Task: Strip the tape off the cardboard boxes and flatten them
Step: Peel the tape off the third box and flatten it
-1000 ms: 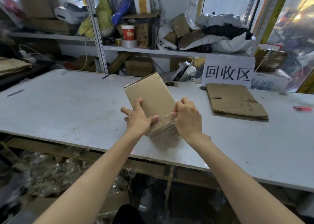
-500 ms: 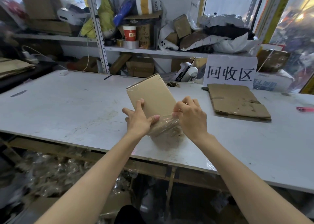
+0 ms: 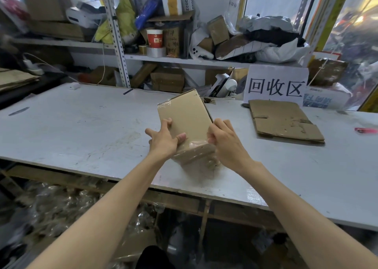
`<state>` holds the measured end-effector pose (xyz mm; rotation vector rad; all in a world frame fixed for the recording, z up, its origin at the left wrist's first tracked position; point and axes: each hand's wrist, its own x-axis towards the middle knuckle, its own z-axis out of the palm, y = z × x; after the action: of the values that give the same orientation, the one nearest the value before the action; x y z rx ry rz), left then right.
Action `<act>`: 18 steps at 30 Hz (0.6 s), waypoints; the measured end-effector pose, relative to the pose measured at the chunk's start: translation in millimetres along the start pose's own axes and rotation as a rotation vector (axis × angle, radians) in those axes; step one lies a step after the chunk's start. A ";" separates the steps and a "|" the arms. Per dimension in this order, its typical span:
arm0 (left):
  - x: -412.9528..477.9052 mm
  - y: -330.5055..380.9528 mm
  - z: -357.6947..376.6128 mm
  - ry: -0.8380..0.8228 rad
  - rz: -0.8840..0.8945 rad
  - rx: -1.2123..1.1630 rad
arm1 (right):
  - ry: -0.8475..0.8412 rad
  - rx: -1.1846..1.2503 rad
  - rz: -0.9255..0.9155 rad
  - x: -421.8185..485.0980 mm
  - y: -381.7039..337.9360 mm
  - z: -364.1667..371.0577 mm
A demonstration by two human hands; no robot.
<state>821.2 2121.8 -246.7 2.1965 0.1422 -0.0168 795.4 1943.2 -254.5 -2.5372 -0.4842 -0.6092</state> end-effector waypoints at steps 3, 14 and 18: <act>0.6 -1.6 -1.2 -0.009 0.005 -0.006 | 0.069 0.154 0.074 -4.6 3.2 -2.6; 5.2 -12.3 -8.5 0.010 -0.071 -0.055 | 0.287 0.550 0.308 3.0 -14.2 -4.4; 8.2 0.0 -12.9 -0.029 -0.176 -0.030 | 0.256 0.623 0.295 6.9 -22.5 -6.2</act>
<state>828.8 2132.9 -239.6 2.1464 0.3170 -0.1433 789.3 1959.9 -237.9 -1.8598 -0.1628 -0.5536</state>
